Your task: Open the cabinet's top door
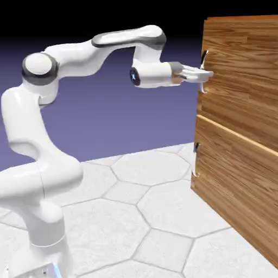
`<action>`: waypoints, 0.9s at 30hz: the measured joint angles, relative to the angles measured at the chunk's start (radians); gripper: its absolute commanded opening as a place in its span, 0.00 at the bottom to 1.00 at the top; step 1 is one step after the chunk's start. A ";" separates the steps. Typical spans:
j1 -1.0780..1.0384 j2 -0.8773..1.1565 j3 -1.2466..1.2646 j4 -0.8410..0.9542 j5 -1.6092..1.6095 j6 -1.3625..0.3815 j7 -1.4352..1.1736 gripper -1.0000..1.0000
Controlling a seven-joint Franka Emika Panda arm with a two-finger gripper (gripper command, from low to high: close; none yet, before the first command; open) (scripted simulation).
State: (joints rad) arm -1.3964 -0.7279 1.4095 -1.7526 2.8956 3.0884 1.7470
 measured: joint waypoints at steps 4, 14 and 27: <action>0.145 0.050 -0.098 -0.103 0.002 -0.049 -0.070 0.00; 0.507 0.083 -0.377 -0.336 -0.130 -0.156 -0.050 0.00; 0.978 -0.047 -0.800 -0.675 -0.470 -0.320 0.143 0.00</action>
State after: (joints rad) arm -0.4180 -0.7751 0.6091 -2.4276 2.4255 2.7681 1.8901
